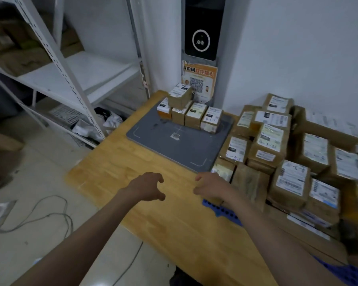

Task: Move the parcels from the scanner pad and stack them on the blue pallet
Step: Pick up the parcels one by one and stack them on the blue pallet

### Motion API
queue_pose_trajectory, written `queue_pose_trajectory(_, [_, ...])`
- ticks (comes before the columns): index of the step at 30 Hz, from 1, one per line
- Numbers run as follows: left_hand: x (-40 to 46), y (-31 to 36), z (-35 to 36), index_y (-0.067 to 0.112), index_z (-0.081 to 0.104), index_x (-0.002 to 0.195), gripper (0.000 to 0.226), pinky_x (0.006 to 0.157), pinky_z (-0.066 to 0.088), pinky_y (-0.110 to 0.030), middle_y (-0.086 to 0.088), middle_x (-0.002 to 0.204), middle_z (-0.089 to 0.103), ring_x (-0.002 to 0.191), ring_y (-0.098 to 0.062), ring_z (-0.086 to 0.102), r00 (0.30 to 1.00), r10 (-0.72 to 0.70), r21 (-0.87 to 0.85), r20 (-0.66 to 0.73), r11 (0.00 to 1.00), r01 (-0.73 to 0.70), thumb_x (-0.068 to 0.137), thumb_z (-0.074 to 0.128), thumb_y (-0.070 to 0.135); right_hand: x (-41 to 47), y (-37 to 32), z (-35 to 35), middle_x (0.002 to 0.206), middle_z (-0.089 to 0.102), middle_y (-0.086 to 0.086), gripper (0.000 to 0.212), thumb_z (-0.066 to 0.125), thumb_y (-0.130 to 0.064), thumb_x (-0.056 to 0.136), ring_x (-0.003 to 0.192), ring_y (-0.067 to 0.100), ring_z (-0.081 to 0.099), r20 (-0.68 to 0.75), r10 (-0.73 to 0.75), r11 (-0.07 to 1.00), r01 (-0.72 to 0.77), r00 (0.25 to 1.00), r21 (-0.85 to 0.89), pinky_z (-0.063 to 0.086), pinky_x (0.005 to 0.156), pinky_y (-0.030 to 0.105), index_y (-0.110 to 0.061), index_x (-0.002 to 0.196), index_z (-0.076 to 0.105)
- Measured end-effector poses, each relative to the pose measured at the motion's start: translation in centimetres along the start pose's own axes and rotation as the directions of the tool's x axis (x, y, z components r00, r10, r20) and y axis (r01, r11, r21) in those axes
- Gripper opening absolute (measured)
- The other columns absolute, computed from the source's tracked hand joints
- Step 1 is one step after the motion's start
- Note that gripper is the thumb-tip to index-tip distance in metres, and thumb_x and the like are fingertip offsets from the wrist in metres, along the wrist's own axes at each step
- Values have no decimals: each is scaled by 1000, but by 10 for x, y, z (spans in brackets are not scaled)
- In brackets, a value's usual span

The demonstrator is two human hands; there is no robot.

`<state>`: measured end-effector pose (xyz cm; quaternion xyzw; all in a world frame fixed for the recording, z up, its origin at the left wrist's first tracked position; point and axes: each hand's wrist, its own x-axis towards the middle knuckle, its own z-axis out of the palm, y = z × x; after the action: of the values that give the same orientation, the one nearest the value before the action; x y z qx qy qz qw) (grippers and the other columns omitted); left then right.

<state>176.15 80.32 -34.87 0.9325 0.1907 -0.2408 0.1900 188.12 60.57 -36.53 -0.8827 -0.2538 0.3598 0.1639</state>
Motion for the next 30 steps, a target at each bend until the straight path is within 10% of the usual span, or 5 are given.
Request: queue_pose_trajectory(30, [286,-32,-156,18,47,135,69,82,43,-29,-3,125,53,102,-19,57,996,74,-18,-57,997,-75,78,75,44,217,11,-98,132,53,6,52,65,-32,90,104,20,59,-135,272,900,-202,953,387,52,88,33,-19,138,48])
